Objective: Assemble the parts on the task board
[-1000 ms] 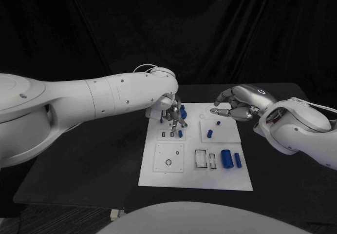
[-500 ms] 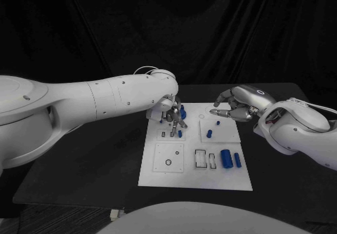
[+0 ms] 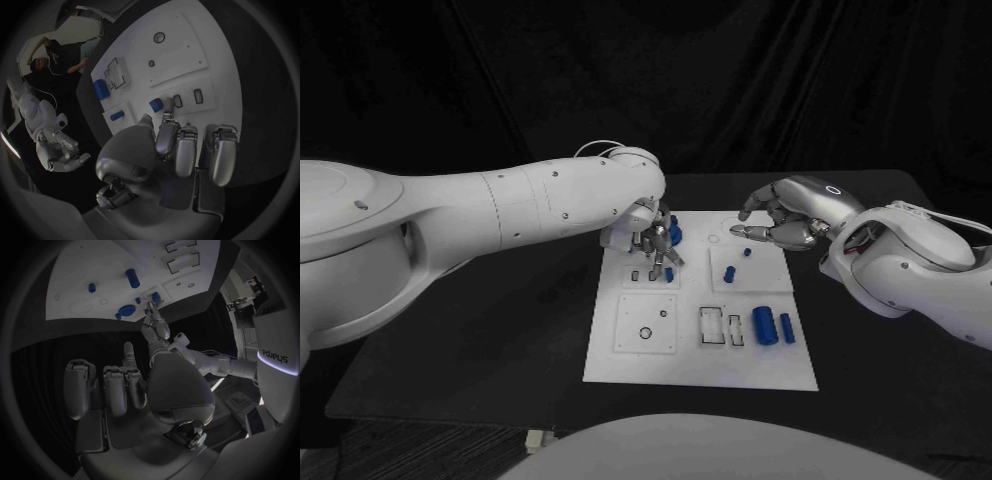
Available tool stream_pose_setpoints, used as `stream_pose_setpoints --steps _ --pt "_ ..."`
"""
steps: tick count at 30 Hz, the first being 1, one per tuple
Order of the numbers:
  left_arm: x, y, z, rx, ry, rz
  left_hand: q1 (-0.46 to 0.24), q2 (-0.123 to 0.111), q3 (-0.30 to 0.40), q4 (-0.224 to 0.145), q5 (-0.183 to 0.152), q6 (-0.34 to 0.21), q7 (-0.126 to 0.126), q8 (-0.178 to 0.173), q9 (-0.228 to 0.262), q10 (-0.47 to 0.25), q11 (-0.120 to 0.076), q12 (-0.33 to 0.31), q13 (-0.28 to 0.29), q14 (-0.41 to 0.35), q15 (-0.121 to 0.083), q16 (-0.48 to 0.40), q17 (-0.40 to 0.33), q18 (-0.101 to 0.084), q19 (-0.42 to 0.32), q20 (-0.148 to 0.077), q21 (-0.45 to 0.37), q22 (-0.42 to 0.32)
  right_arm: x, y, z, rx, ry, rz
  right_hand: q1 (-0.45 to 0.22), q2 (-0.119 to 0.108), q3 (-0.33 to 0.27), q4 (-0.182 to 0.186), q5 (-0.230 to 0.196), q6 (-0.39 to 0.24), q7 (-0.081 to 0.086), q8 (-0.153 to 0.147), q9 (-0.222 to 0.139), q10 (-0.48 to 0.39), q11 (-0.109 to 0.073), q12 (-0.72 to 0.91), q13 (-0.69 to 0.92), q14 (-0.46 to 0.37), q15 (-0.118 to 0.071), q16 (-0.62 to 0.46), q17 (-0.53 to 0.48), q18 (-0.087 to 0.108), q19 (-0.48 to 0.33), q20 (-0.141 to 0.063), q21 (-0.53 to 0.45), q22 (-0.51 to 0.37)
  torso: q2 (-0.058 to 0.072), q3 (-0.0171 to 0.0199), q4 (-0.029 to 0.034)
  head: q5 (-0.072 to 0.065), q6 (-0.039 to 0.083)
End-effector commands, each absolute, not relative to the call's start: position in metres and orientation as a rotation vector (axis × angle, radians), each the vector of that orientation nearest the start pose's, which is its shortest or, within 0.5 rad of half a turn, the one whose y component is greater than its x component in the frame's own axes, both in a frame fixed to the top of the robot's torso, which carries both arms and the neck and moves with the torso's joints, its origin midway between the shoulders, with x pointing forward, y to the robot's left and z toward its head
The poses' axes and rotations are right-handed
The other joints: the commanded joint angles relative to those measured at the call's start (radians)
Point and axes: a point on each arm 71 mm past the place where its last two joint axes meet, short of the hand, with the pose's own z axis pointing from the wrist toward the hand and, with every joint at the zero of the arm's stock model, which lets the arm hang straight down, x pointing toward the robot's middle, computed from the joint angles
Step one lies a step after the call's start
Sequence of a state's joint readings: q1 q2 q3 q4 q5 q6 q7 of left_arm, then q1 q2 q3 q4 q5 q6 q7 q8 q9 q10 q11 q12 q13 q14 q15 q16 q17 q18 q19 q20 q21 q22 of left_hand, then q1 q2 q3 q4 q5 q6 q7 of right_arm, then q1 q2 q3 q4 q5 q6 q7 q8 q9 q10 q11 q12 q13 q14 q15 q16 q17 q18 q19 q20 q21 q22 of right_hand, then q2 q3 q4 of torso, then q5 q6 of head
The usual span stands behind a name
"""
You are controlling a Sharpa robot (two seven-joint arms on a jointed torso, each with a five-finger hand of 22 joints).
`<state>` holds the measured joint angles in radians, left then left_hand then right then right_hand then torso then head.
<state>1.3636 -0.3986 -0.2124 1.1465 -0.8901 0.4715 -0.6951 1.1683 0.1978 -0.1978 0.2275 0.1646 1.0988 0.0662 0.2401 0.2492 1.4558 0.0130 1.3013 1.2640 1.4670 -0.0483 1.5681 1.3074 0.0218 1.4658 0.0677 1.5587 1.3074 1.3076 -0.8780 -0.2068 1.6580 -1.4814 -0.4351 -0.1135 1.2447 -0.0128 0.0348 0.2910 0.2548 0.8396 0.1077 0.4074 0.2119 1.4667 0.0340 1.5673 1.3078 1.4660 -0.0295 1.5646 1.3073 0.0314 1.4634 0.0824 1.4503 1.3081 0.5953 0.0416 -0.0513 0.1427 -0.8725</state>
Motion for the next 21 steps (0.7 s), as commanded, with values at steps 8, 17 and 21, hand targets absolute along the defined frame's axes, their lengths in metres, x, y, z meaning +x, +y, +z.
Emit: stream_pose_setpoints --steps 8,17,21 --pt "0.5174 0.1020 -0.2319 0.101 2.673 -0.187 0.011 -0.002 0.008 0.000 0.005 -0.003 0.000 -0.004 0.002 0.115 -0.019 0.269 0.307 0.104 -0.006 0.003 0.263 -0.012 0.074 -0.008 -0.005 0.224 0.4540 -0.1812 -0.1797 -0.248 1.615 0.674 0.006 0.007 -0.002 -0.003 0.005 0.007 0.002 -0.006 -0.001 0.104 -0.001 0.004 0.263 0.105 -0.003 0.006 0.263 0.003 0.039 -0.006 -0.008 0.218 -0.001 -0.0002 -0.0003 -0.002 0.000" --pt "0.5169 0.1005 -0.2344 0.106 2.680 -0.191 0.014 -0.003 0.012 -0.003 0.005 0.000 -0.001 -0.005 0.005 0.115 -0.019 0.269 0.307 0.104 -0.006 0.003 0.263 -0.011 0.073 -0.008 -0.006 0.222 0.4540 -0.1807 -0.1802 -0.250 1.620 0.673 0.006 0.007 -0.003 -0.003 0.004 0.007 0.002 -0.006 -0.001 0.104 -0.001 0.004 0.263 0.105 -0.003 0.006 0.263 0.003 0.038 -0.006 -0.009 0.217 0.000 -0.0001 -0.0004 -0.003 0.000" --pt "0.5165 0.1005 -0.2354 0.108 2.683 -0.192 0.016 -0.004 0.015 -0.006 0.005 0.004 -0.002 -0.005 0.008 0.115 -0.020 0.269 0.307 0.104 -0.006 0.003 0.263 -0.011 0.073 -0.009 -0.006 0.222 0.4541 -0.1809 -0.1804 -0.250 1.622 0.671 0.006 0.007 -0.003 -0.003 0.003 0.008 0.002 -0.006 -0.001 0.104 -0.001 0.004 0.263 0.105 -0.003 0.006 0.263 0.004 0.037 -0.006 -0.011 0.216 0.000 -0.0005 0.0002 -0.004 0.000"
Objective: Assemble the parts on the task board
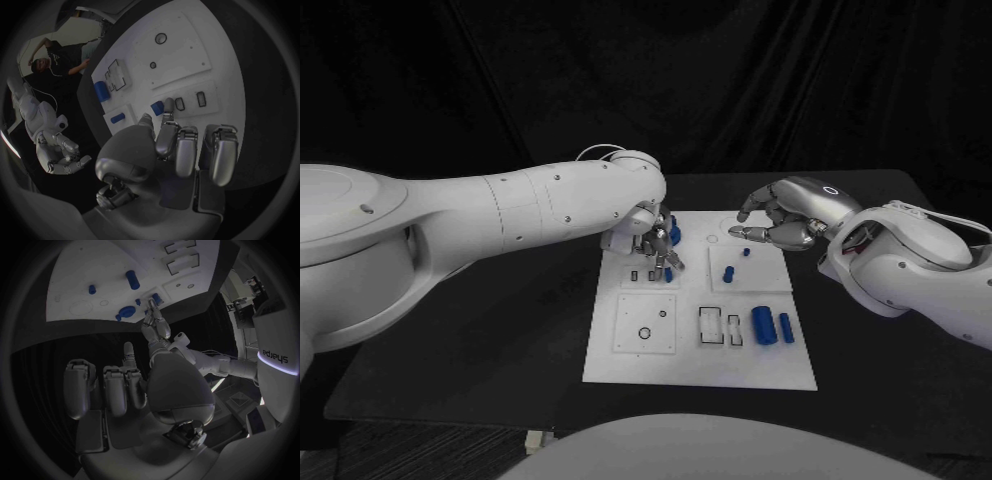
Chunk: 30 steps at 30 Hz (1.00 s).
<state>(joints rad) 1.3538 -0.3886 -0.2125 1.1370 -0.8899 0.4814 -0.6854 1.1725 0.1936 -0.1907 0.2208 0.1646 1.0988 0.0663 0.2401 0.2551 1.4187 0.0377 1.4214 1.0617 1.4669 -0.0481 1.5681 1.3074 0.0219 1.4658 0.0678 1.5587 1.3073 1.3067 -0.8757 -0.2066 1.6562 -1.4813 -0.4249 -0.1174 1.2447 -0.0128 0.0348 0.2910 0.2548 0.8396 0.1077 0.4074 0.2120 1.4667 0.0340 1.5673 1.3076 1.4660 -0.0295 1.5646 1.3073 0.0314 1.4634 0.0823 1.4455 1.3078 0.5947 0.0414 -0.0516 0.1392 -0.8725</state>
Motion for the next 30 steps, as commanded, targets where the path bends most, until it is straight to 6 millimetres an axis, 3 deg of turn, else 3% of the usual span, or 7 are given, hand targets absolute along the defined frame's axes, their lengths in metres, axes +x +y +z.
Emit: stream_pose_setpoints --steps 1,30 --pt "0.5165 0.1004 -0.2356 0.108 2.684 -0.192 0.011 0.000 0.008 0.000 0.005 0.004 -0.002 -0.005 0.002 0.152 -0.044 0.149 0.509 0.104 -0.006 0.003 0.263 -0.011 0.073 -0.009 -0.006 0.222 0.4542 -0.1810 -0.1805 -0.249 1.622 0.671 0.006 0.007 -0.003 -0.003 0.003 0.008 0.002 -0.006 -0.002 0.104 -0.001 0.004 0.263 0.105 -0.003 0.006 0.263 0.004 0.037 -0.006 -0.006 0.217 0.001 0.0000 0.0004 0.000 0.000" --pt "0.5138 0.0986 -0.2402 0.125 2.705 -0.180 0.047 -0.015 0.051 -0.049 0.034 0.013 -0.010 -0.016 0.028 0.152 -0.052 0.149 0.509 0.104 -0.014 0.003 0.263 -0.010 0.070 -0.016 -0.009 0.218 0.4548 -0.1804 -0.1824 -0.250 1.636 0.665 0.006 0.007 -0.004 -0.003 -0.002 0.009 0.002 -0.007 -0.002 0.104 -0.001 0.004 0.263 0.105 -0.002 0.006 0.263 0.007 0.031 -0.005 -0.018 0.213 0.000 -0.0001 -0.0001 0.001 0.000"
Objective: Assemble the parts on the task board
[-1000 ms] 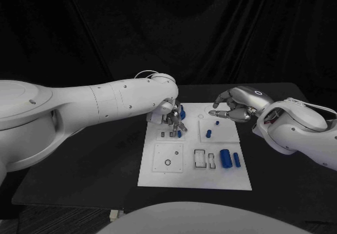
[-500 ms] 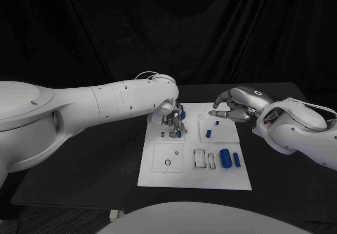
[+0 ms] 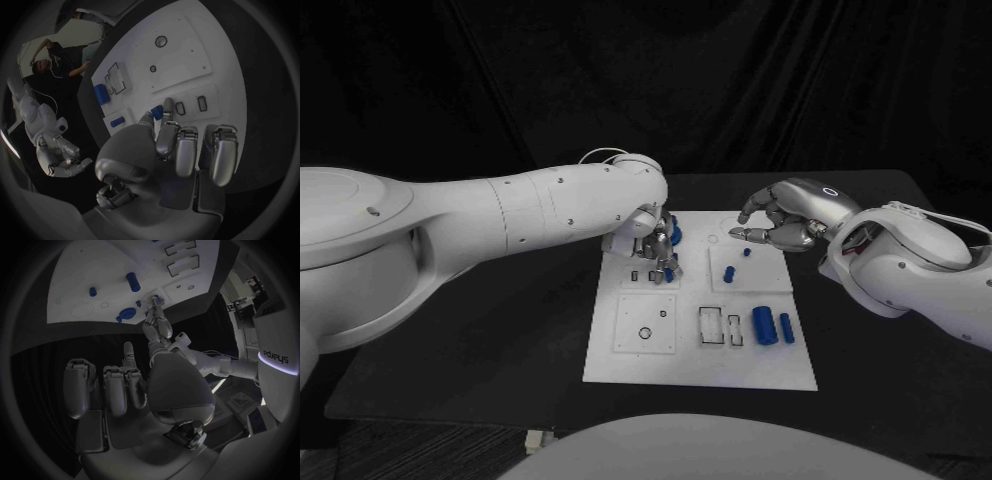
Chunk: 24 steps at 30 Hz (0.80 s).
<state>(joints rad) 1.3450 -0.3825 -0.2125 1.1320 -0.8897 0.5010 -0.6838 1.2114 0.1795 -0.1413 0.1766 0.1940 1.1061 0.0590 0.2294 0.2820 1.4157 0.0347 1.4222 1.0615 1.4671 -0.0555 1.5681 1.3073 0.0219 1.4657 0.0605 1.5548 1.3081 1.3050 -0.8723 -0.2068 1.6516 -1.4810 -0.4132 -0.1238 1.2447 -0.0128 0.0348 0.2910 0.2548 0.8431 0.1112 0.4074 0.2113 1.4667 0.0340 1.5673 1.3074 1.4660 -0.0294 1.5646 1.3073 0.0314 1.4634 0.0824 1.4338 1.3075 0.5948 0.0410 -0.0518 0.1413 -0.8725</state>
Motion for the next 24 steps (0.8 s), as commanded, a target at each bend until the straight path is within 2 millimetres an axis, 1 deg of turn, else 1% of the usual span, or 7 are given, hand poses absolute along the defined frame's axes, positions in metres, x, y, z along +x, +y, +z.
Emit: stream_pose_setpoints --steps 1,3,6,10,17,18,24 --pt "0.5137 0.0982 -0.2403 0.125 2.704 -0.181 0.009 -0.001 0.002 -0.005 0.006 0.006 -0.002 -0.005 0.002 0.155 -0.049 0.149 0.509 0.104 -0.007 0.003 0.264 -0.010 0.070 -0.008 -0.005 0.217 0.4548 -0.1804 -0.1825 -0.250 1.637 0.664 0.006 0.007 -0.004 -0.003 -0.002 0.006 -0.002 -0.007 -0.001 0.104 -0.001 0.004 0.263 0.105 -0.002 0.006 0.263 0.008 0.029 -0.005 -0.009 0.212 0.000 0.0008 0.0004 -0.001 0.000" --pt "0.5137 0.0976 -0.2404 0.126 2.704 -0.183 0.013 -0.003 0.007 -0.010 0.011 0.006 -0.003 -0.007 0.004 0.155 -0.050 0.149 0.509 0.104 -0.007 0.003 0.264 -0.010 0.069 -0.009 -0.005 0.217 0.4547 -0.1805 -0.1826 -0.250 1.638 0.664 0.007 0.007 -0.005 -0.003 -0.003 0.007 -0.002 -0.007 -0.002 0.104 -0.001 0.004 0.263 0.105 -0.002 0.006 0.263 0.008 0.028 -0.005 -0.012 0.211 -0.001 0.0020 0.0008 -0.003 0.000" --pt "0.5138 0.0970 -0.2405 0.124 2.702 -0.186 0.027 -0.008 0.021 -0.027 0.028 0.004 -0.004 -0.012 0.009 0.155 -0.051 0.149 0.509 0.104 -0.008 0.003 0.264 -0.010 0.069 -0.010 -0.006 0.217 0.4547 -0.1808 -0.1827 -0.249 1.639 0.663 0.008 0.007 -0.005 -0.004 -0.003 0.007 -0.002 -0.007 -0.002 0.104 -0.001 0.004 0.263 0.105 -0.002 0.006 0.263 0.009 0.026 -0.005 -0.015 0.210 -0.001 0.0022 0.0013 -0.004 0.000" --pt "0.5144 0.0967 -0.2406 0.118 2.697 -0.191 0.038 -0.013 0.038 -0.042 0.051 0.003 -0.005 -0.018 0.015 0.155 -0.052 0.149 0.509 0.104 -0.010 0.003 0.264 -0.009 0.068 -0.012 -0.007 0.215 0.4546 -0.1817 -0.1829 -0.248 1.643 0.659 0.010 0.007 -0.005 -0.004 -0.003 0.008 -0.002 -0.007 -0.002 0.104 -0.001 0.004 0.263 0.105 -0.002 0.006 0.263 0.010 0.024 -0.005 -0.019 0.208 0.000 0.0009 0.0005 -0.002 0.000" --pt "0.5148 0.0964 -0.2407 0.107 2.688 -0.202 0.052 -0.018 0.064 -0.063 0.068 -0.001 -0.006 -0.028 0.022 0.155 -0.053 0.149 0.509 0.104 -0.011 0.003 0.264 -0.009 0.067 -0.013 -0.008 0.214 0.4544 -0.1823 -0.1833 -0.247 1.649 0.655 0.013 0.007 -0.005 -0.005 -0.003 0.010 -0.002 -0.007 -0.002 0.104 -0.001 0.004 0.263 0.105 -0.003 0.006 0.263 0.012 0.019 -0.005 -0.027 0.206 -0.001 0.0000 -0.0005 0.005 0.000" --pt "0.5148 0.0964 -0.2407 0.105 2.687 -0.204 0.053 -0.018 0.067 -0.065 0.068 -0.001 -0.006 -0.029 0.023 0.155 -0.053 0.149 0.509 0.104 -0.011 0.003 0.264 -0.009 0.066 -0.013 -0.009 0.213 0.4544 -0.1824 -0.1833 -0.247 1.649 0.654 0.015 0.007 -0.005 -0.005 -0.003 0.011 -0.003 -0.006 -0.002 0.104 -0.002 0.004 0.263 0.105 -0.003 0.006 0.263 0.013 0.018 -0.005 -0.030 0.205 -0.001 -0.0005 -0.0003 0.005 0.000" --pt "0.5142 0.0976 -0.2409 0.097 2.682 -0.207 0.069 -0.028 0.104 -0.094 0.080 -0.002 -0.006 -0.038 0.031 0.155 -0.054 0.149 0.509 0.104 -0.012 0.003 0.264 -0.009 0.066 -0.015 -0.010 0.213 0.4547 -0.1826 -0.1838 -0.246 1.653 0.651 0.018 0.007 -0.004 -0.006 -0.002 0.013 -0.003 -0.006 -0.002 0.104 -0.002 0.004 0.263 0.105 -0.003 0.006 0.263 0.014 0.016 -0.005 -0.033 0.203 -0.001 -0.0001 0.0025 0.005 0.000"
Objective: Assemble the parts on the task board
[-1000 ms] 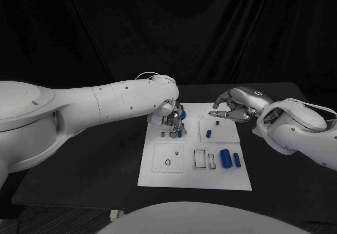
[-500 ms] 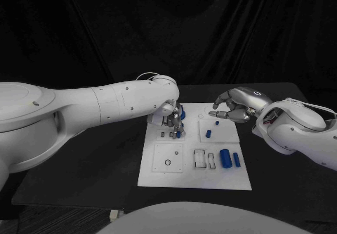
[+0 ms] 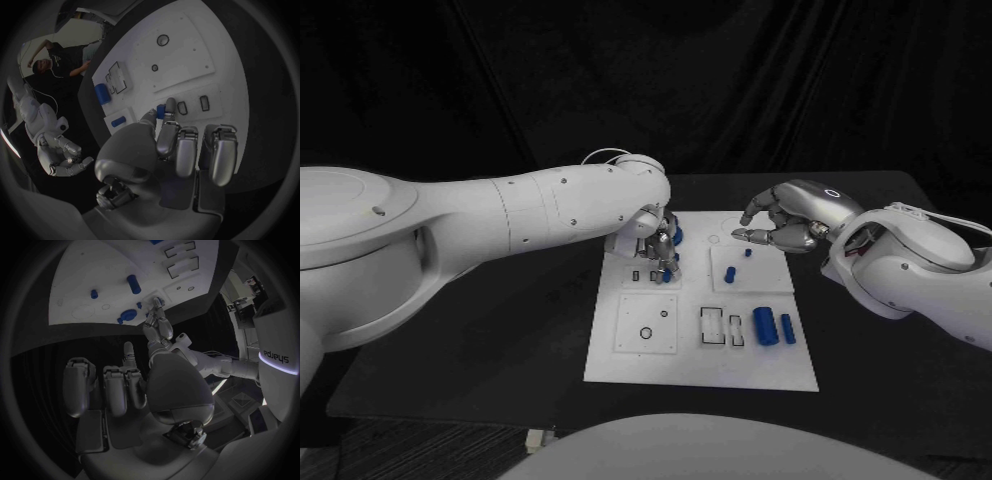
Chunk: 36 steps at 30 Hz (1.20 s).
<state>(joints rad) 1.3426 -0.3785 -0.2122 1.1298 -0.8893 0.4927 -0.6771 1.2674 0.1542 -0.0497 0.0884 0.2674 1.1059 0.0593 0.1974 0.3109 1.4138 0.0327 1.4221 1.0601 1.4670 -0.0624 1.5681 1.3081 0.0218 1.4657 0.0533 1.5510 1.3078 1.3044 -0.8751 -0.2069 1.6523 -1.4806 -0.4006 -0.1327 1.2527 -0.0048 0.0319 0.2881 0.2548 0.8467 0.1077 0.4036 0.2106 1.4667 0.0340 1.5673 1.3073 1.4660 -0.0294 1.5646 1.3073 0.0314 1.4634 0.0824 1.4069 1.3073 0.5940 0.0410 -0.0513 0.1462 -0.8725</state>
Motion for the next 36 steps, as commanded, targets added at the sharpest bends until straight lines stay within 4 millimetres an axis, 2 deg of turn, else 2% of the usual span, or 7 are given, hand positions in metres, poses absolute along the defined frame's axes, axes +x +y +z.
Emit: stream_pose_setpoints --steps 1,14,21,26,36 --pt "0.514 0.098 -0.241 0.095 2.681 -0.207 0.017 -0.005 0.019 -0.012 0.010 -0.001 -0.007 -0.007 0.004 0.157 -0.053 0.149 0.511 0.104 -0.006 0.003 0.263 -0.009 0.066 -0.008 -0.006 0.214 0.455 -0.183 -0.184 -0.245 1.653 0.651 0.011 -0.001 -0.002 -0.003 -0.001 0.010 0.000 -0.002 -0.001 0.104 -0.002 0.004 0.263 0.104 -0.003 0.004 0.260 0.014 0.015 -0.005 -0.008 0.203 0.000 0.0004 0.0019 0.001 0.000" --pt "0.511 0.117 -0.239 0.016 2.641 -0.206 0.016 -0.013 0.032 -0.020 0.014 -0.002 -0.005 -0.011 0.007 0.157 -0.053 0.149 0.511 0.104 -0.006 0.003 0.263 -0.008 0.065 -0.008 -0.007 0.212 0.455 -0.185 -0.187 -0.238 1.661 0.641 0.013 -0.001 -0.002 -0.003 -0.001 0.010 0.000 -0.002 -0.001 0.104 -0.002 0.004 0.263 0.102 -0.004 0.001 0.254 0.016 0.011 -0.005 -0.015 0.201 -0.002 -0.0010 0.0001 0.012 0.000" --pt "0.510 0.130 -0.236 -0.035 2.610 -0.201 0.002 -0.017 0.040 -0.016 0.012 -0.002 -0.004 -0.014 0.011 0.157 -0.052 0.149 0.511 0.104 -0.006 0.003 0.263 -0.010 0.069 -0.008 -0.005 0.217 0.455 -0.186 -0.189 -0.236 1.667 0.639 0.015 -0.001 -0.002 -0.003 0.000 0.011 0.000 -0.002 -0.001 0.104 -0.003 0.004 0.263 0.101 -0.004 -0.001 0.251 0.016 0.010 -0.006 -0.018 0.200 -0.003 -0.0012 0.0029 0.014 0.000" --pt "0.510 0.139 -0.234 -0.060 2.600 -0.194 -0.005 -0.019 0.044 -0.014 0.012 0.000 -0.005 -0.015 0.013 0.157 -0.052 0.149 0.511 0.104 -0.006 0.003 0.263 -0.010 0.069 -0.008 -0.005 0.217 0.455 -0.186 -0.192 -0.235 1.674 0.637 0.015 -0.001 -0.002 -0.003 0.000 0.011 0.000 -0.002 -0.001 0.104 -0.003 0.004 0.263 0.101 -0.004 -0.001 0.251 0.016 0.010 -0.006 -0.018 0.200 -0.005 -0.0005 0.0024 0.017 0.000" --pt "0.512 0.143 -0.233 -0.088 2.581 -0.199 -0.020 -0.022 0.060 -0.008 0.009 -0.014 0.000 -0.030 0.013 0.157 -0.049 0.149 0.511 0.104 -0.005 0.003 0.263 -0.009 0.068 -0.008 -0.006 0.215 0.454 -0.186 -0.198 -0.231 1.693 0.635 0.017 -0.001 -0.001 -0.004 0.001 0.011 0.000 -0.003 -0.002 0.104 -0.003 0.004 0.263 0.100 -0.004 -0.004 0.247 0.018 0.007 -0.006 -0.023 0.198 -0.012 0.0018 0.0039 0.019 0.000"
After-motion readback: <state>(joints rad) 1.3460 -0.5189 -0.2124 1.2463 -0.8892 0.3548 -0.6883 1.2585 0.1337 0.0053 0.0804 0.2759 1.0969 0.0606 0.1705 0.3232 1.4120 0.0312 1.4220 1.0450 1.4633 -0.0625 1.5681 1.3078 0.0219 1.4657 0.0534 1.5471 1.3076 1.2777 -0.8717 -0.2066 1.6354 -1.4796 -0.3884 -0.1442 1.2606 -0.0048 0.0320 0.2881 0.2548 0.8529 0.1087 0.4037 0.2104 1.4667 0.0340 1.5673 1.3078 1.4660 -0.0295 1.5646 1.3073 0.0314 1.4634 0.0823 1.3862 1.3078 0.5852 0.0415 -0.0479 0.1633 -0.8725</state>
